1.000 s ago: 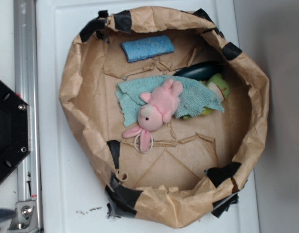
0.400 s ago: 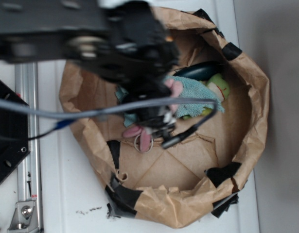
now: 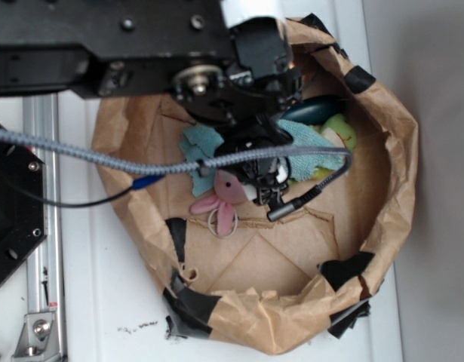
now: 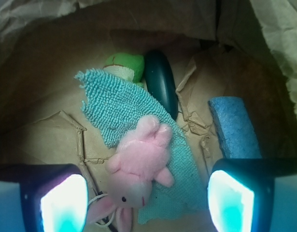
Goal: Grab the pink bunny.
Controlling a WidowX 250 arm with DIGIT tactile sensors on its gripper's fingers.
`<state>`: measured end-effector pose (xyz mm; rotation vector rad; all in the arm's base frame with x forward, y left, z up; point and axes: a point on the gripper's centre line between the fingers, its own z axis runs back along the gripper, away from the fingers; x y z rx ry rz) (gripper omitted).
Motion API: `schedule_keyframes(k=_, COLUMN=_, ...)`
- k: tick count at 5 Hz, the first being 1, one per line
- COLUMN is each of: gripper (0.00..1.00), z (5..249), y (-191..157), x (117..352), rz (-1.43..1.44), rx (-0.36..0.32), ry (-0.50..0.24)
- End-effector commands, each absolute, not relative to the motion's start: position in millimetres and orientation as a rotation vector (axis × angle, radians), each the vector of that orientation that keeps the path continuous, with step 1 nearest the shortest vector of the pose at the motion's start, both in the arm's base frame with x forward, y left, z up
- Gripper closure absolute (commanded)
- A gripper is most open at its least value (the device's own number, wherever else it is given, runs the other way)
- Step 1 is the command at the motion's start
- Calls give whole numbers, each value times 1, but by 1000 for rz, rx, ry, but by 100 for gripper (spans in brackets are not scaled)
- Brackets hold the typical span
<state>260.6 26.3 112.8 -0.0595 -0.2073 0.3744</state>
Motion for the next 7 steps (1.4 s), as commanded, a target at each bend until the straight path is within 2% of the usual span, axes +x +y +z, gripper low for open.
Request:
schedule_keyframes(k=1, gripper=0, z=78, y=23, x=256, rz=296, rx=-85, ry=-173)
schedule_keyframes(k=2, gripper=0, z=53, y=2, x=247, rz=208, rx=-107, ry=-122)
schedule_keyframes(k=3, gripper=0, z=29, y=6, x=256, rz=217, rx=-72, ry=-83)
schedule_keyframes(k=4, gripper=100, z=20, y=9, x=257, rz=227, rx=-39, ry=-96)
schedule_keyframes(k=5, gripper=100, z=38, y=11, x=265, rz=247, rx=-22, ry=-154)
schedule_keyframes(k=6, gripper=100, z=89, y=9, x=267, rz=252, rx=-56, ry=-224)
schedule_keyframes(k=7, gripper=100, z=140, y=1, x=253, rz=215, rx=-87, ry=-299)
